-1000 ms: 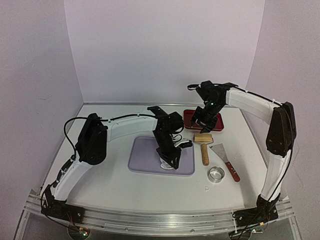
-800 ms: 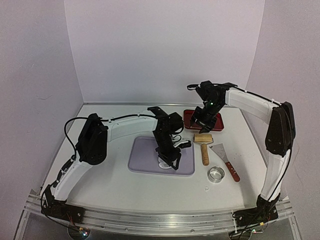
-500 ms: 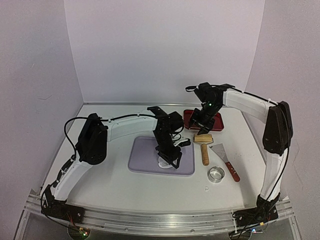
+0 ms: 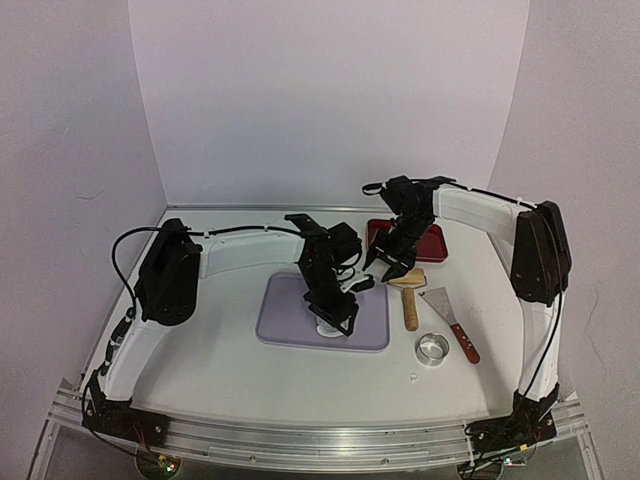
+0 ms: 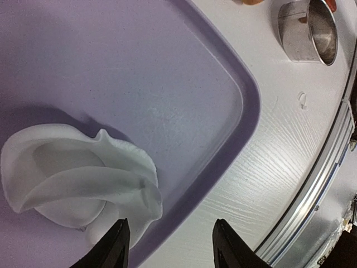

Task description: Roll out the dumpling wrappers from the dough

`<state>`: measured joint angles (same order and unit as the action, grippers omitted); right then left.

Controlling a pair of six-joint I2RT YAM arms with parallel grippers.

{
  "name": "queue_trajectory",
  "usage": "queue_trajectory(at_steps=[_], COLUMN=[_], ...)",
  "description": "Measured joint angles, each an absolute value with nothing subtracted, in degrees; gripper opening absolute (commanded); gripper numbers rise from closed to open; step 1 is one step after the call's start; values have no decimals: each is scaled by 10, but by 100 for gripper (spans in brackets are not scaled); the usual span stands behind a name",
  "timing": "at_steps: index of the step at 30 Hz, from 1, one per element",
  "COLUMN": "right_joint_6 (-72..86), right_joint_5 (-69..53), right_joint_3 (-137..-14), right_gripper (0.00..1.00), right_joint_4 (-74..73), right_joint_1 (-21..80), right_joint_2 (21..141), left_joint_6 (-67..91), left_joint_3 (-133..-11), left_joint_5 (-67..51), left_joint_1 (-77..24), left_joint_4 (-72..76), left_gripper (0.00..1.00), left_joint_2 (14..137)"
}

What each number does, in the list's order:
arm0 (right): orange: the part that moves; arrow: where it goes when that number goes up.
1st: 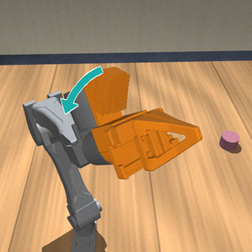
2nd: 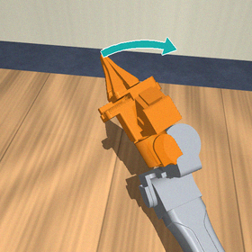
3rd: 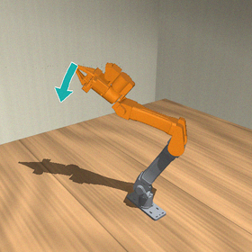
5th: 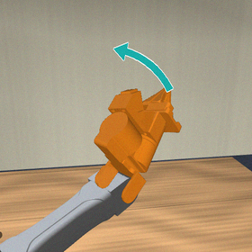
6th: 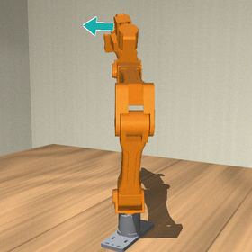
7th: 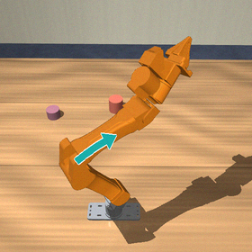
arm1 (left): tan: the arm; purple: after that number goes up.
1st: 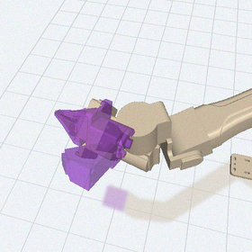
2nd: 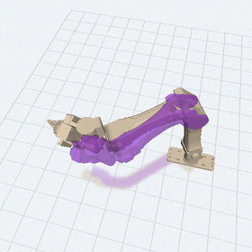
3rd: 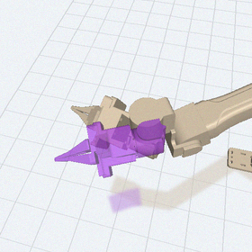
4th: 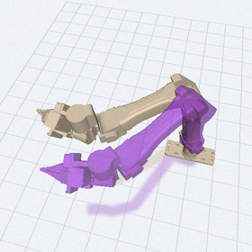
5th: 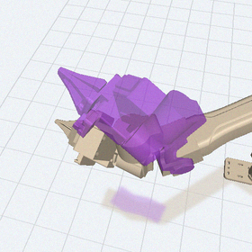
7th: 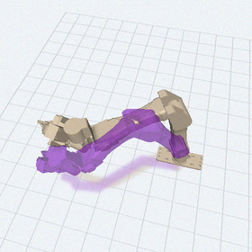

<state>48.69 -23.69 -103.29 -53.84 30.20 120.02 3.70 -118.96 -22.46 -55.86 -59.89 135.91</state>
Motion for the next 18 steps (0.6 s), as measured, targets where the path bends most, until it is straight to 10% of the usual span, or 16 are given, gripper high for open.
queue_trajectory(at_steps=[18], right_joint_6=[469], right_joint_5=[-250], right_joint_3=[-1042], right_gripper=[53], right_joint_4=[-537], right_joint_1=[309], right_joint_2=[1200], left_joint_6=[126], left_joint_3=[-1065], left_joint_5=[-231], left_joint_1=[-501], left_joint_4=[-498], left_gripper=[58], left_joint_2=[1229])
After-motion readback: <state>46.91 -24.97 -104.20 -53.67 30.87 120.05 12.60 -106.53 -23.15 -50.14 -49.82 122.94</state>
